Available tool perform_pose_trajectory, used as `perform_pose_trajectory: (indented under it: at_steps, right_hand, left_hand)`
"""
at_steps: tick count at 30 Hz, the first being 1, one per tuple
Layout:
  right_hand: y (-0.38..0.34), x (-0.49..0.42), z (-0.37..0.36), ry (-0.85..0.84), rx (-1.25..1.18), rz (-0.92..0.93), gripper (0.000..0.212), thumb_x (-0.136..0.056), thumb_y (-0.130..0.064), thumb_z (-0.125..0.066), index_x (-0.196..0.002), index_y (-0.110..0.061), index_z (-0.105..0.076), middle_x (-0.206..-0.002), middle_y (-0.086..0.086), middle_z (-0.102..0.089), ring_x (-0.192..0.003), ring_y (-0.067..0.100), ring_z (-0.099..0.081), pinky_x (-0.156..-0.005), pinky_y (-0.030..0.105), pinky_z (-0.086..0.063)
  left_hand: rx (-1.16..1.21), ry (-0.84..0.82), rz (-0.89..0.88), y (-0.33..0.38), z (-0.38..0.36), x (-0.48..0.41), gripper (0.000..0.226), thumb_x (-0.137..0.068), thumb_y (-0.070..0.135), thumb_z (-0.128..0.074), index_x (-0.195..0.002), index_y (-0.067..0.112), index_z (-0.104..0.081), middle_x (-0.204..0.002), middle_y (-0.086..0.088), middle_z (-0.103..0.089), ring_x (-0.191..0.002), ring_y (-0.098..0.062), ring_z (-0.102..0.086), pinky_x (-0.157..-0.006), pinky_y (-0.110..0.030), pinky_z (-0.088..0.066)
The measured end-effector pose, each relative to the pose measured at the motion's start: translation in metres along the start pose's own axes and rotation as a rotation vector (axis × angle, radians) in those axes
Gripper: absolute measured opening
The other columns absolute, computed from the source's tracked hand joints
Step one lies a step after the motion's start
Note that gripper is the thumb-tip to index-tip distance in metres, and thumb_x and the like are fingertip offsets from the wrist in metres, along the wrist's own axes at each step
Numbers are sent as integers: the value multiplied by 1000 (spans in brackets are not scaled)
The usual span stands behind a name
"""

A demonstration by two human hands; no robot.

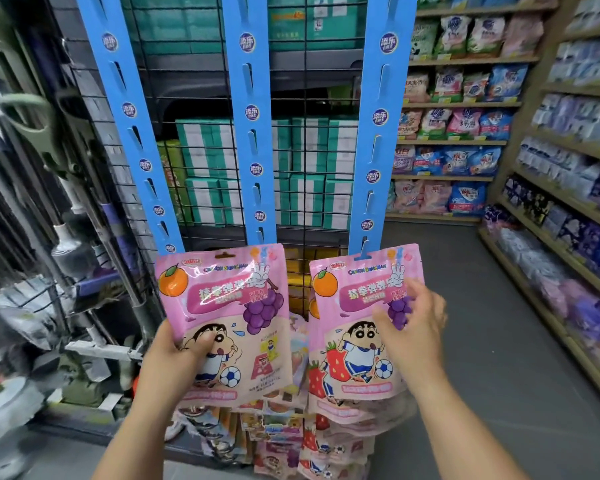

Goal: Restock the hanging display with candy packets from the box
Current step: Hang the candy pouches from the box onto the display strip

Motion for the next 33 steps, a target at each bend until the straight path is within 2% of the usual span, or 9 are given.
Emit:
perform_pose_trajectory:
  at_steps: [3, 6, 8, 10, 11, 15, 17, 20, 33]
  right_hand:
    - [-26, 8, -33, -197, -107, 53, 37, -86, -26, -64, -116, -35, -44, -107, -13, -54, -96, 3, -55, -87, 30, -52]
    - [-49, 20, -70, -464, -152, 53, 40, -88, -35, -60, -125, -33, -44, -108, -18, -55, -95, -4, -55, -84, 21, -51]
    - [-57, 25, -82, -546, -143, 59, 50, -86, -44, -60, -131, -33, -41, -111, -20, -55, -98, -5, -54, -85, 18, -48]
    - [-65, 22, -77, -524, -111, 92, 45, -84, -45, -61, -123, -31, -44, -104, -26, -52, -94, -9, -52, -75, 5, -41]
    - [-65, 19, -70, -485, -114, 86, 42, -84, -43, -63, -118, -28, -45, -101, -27, -51, -93, -7, -52, -70, 5, -39]
    - [-51, -4, -29, -287, -187, 22, 42, -83, -36, -67, -116, -29, -43, -113, -13, -58, -107, 9, -54, -89, 31, -46]
    - [-41, -11, -11, -232, -189, 11, 44, -84, -34, -66, -122, -29, -45, -116, -13, -58, -109, 9, -54, -92, 32, -44]
    - [-26, -20, 10, -159, -203, -20, 38, -85, -28, -66, -118, -25, -49, -111, -8, -62, -103, 12, -59, -84, 30, -44]
    - [1, -38, 19, -165, -170, -84, 25, -83, -30, -67, -103, -27, -52, -103, -4, -66, -95, 16, -64, -86, 43, -52]
  left_hand:
    - [85, 4, -49, 18, 12, 4, 26, -87, 17, -67, -110, 24, -58, -98, -3, -73, -88, -27, -70, -84, -47, -54]
    - [132, -70, -123, 43, 3, 7, 28, -87, 16, -67, -112, 25, -58, -97, -1, -74, -87, -22, -72, -79, -42, -56]
    - [137, -126, -163, 61, -13, 9, 29, -86, 16, -67, -112, 27, -58, -95, 2, -75, -86, -17, -72, -76, -36, -56]
    - [131, -193, -184, 77, -37, 10, 28, -87, 16, -66, -111, 28, -57, -96, 2, -74, -87, -17, -72, -77, -36, -57]
    - [126, -227, -198, 85, -50, 11, 27, -88, 17, -66, -111, 29, -57, -98, 1, -74, -89, -18, -72, -78, -39, -58]
    - [65, -301, -256, 108, -95, 9, 24, -85, 31, -69, -102, 35, -53, -101, 2, -73, -92, -19, -71, -83, -46, -57]
    - [39, -322, -279, 118, -116, 12, 25, -84, 34, -69, -101, 30, -52, -99, 2, -71, -89, -15, -70, -80, -41, -58]
    - [-45, -317, -341, 132, -139, 21, 28, -86, 34, -67, -106, 24, -50, -96, 7, -67, -82, -4, -64, -66, -23, -50]
    - [-118, -317, -353, 132, -167, 18, 30, -86, 37, -66, -106, 26, -45, -88, 18, -58, -74, 7, -56, -48, -9, -42]
Point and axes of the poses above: each hand's wrist, its own x-axis away from the middle knuckle, its own z-axis out of the back of the hand, y = z × x, the point moved 10 cm from there along -x, towards the middle knuckle
